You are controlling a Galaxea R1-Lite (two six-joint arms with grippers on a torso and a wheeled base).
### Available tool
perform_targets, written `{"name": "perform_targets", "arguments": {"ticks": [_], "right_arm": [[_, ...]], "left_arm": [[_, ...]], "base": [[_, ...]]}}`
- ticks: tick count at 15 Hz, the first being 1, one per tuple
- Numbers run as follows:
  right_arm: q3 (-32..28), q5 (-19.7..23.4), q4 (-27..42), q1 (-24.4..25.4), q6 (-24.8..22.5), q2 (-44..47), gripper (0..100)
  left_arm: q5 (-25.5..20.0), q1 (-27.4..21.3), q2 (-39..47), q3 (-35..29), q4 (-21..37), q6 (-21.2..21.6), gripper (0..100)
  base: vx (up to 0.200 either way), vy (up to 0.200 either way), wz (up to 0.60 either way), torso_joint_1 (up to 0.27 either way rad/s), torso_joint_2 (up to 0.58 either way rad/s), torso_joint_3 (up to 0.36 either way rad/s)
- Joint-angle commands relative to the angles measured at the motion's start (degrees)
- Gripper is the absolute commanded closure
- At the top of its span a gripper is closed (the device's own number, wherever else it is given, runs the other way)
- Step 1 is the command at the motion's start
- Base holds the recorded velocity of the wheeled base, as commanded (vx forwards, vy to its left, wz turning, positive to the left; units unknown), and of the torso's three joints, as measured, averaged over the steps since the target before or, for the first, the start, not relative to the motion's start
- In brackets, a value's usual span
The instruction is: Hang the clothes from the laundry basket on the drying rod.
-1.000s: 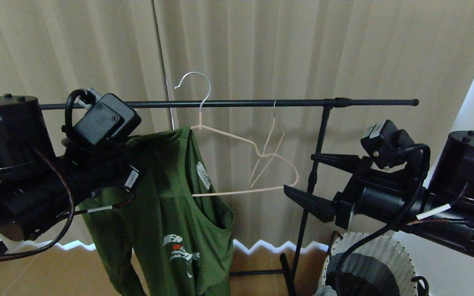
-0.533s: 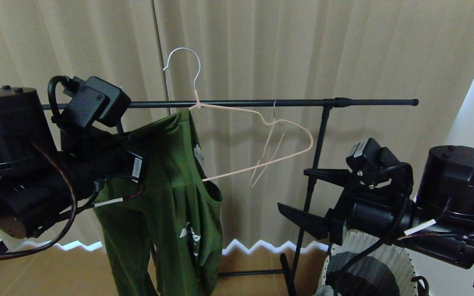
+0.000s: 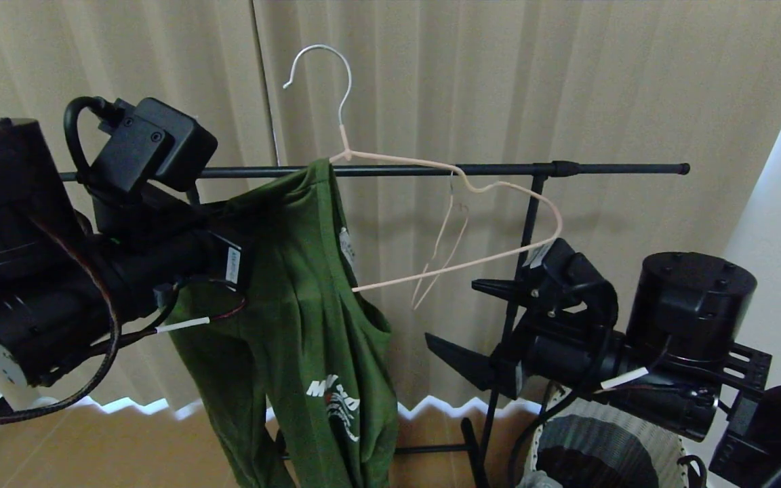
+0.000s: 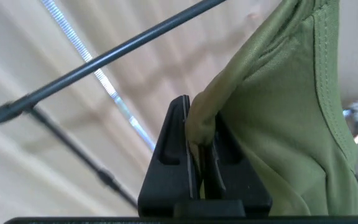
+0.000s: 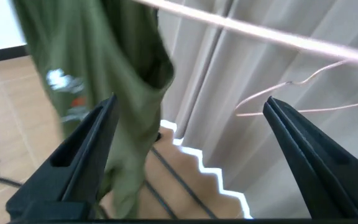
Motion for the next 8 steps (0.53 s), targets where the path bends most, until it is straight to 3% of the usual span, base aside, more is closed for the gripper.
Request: {"name": "perform_targets", "arguments": {"ticks": [1,8], "right_arm": [[-2.92,-1.19,-0.6,0.63,0.07,4.85,0],[-6.17,-3.21,-0.6,3.71,0.07,8.19,0]], "left_arm": [[-0.58,-0.77,-0.99,-0.08,-0.03,0.01,100],[-0.58,-3.67,-1.43,-0.08,-2.49,-0.17,100]], "base": [[0.0,0.0,0.0,0.0,0.0,0.0],[0.0,0.0,0.0,0.0,0.0,0.0]]}}
